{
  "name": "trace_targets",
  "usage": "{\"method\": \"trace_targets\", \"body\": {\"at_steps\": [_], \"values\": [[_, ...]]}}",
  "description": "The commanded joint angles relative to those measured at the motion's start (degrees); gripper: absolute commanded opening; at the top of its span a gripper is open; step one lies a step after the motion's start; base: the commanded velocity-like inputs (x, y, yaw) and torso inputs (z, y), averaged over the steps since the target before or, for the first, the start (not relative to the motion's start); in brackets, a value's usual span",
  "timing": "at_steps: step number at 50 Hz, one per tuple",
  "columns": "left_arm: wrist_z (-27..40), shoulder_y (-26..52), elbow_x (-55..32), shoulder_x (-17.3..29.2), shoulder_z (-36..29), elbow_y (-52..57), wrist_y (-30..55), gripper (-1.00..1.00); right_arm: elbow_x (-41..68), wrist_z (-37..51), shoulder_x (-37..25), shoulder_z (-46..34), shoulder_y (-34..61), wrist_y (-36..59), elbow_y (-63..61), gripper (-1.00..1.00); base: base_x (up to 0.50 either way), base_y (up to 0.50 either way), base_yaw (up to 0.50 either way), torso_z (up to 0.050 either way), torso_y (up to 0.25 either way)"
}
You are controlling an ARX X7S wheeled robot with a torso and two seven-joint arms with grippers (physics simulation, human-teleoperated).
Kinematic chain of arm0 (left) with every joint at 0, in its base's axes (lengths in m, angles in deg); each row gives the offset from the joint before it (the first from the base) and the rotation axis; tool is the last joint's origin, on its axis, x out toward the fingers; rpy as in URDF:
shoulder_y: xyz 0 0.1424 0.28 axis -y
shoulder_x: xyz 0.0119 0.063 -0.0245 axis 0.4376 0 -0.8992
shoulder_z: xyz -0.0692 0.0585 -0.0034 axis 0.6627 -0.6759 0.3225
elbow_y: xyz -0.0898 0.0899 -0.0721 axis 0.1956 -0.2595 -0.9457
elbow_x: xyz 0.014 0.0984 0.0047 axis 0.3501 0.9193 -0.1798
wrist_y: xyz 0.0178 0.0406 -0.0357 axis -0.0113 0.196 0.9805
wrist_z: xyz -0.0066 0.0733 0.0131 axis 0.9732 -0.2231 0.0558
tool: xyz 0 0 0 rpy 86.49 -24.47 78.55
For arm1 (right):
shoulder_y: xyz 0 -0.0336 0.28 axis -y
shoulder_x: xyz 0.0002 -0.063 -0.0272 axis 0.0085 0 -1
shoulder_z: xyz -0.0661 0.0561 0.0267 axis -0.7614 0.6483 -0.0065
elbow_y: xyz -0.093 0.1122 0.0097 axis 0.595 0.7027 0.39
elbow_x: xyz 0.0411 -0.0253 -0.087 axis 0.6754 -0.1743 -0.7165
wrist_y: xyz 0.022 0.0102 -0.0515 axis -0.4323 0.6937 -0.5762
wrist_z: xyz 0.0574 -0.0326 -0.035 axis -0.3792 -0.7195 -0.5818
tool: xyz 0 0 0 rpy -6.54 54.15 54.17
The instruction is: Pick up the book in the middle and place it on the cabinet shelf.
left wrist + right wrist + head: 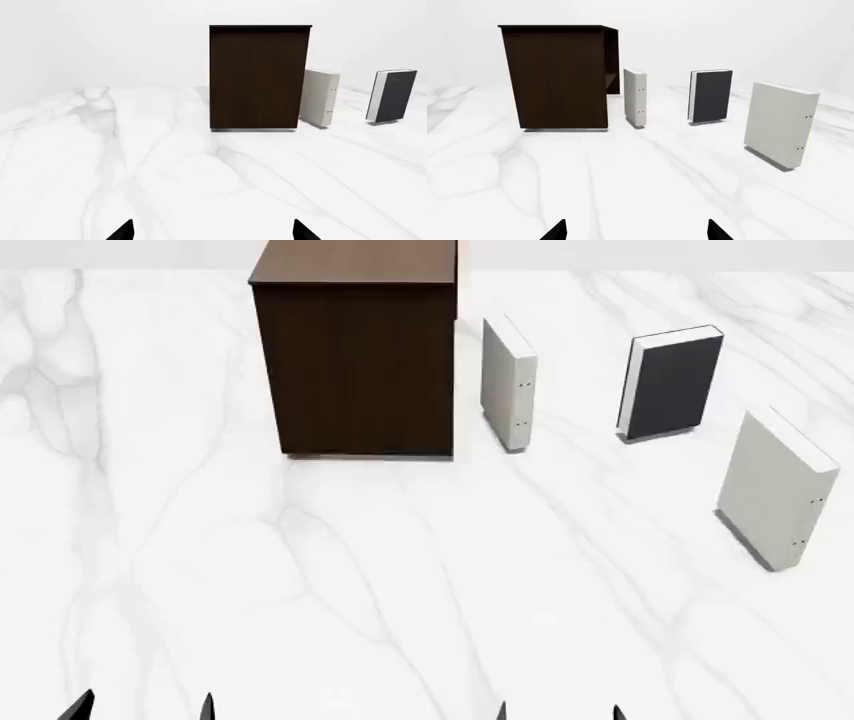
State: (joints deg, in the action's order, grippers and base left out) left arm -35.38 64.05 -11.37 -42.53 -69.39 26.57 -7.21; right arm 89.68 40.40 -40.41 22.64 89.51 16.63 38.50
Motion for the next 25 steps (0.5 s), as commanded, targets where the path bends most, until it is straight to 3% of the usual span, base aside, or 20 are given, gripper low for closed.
{"method": "trace_targets", "body": {"at_steps": [1, 15, 25], "values": [[1.0, 0.0, -1.0, 0.9, -1.0, 0.0, -0.3, 1.0, 1.1, 1.1, -0.9, -1.1, 0.1, 0.0, 0.3, 1.0, 0.0, 0.0, 0.0, 0.0, 0.0], [4.8, 0.5, -0.2, 3.3, -4.4, -0.5, 1.4, 1.0, 3.8, 3.7, -2.9, -3.2, 0.3, 0.1, 0.4, 1.0, 0.0, 0.0, 0.0, 0.0, 0.0], [4.5, -1.4, -4.3, 3.9, -4.3, 2.9, -2.4, 1.0, 3.9, 7.0, -3.6, -2.8, -1.2, -2.9, -2.8, 1.0, 0.0, 0.0, 0.0, 0.0, 0.0]]}}
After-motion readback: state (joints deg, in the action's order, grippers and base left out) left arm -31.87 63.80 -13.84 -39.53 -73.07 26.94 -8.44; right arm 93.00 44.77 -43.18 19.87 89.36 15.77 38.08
